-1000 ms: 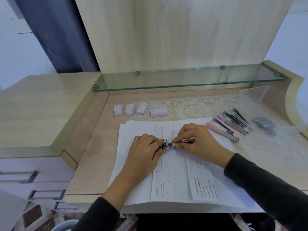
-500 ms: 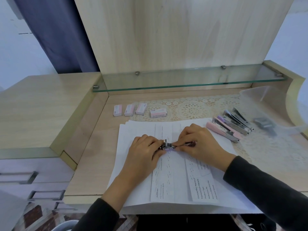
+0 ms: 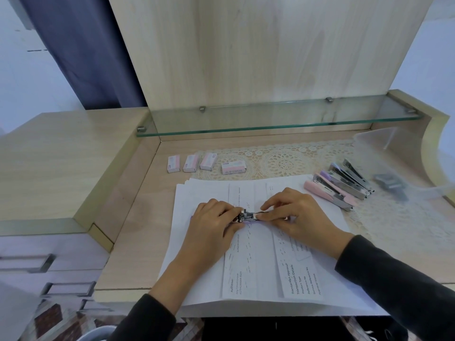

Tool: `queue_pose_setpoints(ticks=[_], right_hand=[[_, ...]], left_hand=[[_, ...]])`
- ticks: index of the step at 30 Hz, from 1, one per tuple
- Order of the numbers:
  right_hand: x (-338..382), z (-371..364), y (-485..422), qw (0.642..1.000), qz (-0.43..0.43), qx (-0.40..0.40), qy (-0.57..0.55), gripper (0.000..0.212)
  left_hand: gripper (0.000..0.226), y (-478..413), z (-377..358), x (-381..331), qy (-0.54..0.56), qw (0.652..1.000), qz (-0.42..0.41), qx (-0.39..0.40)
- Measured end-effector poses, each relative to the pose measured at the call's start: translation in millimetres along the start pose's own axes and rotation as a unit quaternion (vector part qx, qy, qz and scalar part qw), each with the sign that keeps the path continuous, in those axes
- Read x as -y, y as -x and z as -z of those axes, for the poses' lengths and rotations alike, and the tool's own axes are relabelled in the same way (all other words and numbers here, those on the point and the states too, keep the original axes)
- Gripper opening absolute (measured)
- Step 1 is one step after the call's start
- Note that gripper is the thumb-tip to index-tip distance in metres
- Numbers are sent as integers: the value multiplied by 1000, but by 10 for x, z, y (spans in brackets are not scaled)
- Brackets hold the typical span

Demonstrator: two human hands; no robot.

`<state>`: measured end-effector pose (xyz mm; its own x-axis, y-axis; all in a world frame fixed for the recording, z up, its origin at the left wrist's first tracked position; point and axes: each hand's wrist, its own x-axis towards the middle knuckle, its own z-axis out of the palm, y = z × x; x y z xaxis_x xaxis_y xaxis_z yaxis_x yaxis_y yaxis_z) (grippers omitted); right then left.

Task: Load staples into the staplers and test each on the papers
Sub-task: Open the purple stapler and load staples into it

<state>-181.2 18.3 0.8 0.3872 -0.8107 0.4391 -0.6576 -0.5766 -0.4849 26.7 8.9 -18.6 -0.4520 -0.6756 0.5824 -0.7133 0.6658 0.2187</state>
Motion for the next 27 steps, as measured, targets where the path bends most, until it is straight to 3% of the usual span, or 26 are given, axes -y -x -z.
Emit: queue_pose_setpoints(ticks=[11,22,27], right_hand=[[33,-49,-65,997,-41,53,-35,16],[-79,290,91,992,-119,1,-41,10],[-18,239,86,991,-118,-1,-59,22]], left_hand=[[27,10,-18,11,4,1000,-7,-7],[31,1,-9,3,-10,1000,7,-1],[33,5,1,-6,-6,1000,22,13]])
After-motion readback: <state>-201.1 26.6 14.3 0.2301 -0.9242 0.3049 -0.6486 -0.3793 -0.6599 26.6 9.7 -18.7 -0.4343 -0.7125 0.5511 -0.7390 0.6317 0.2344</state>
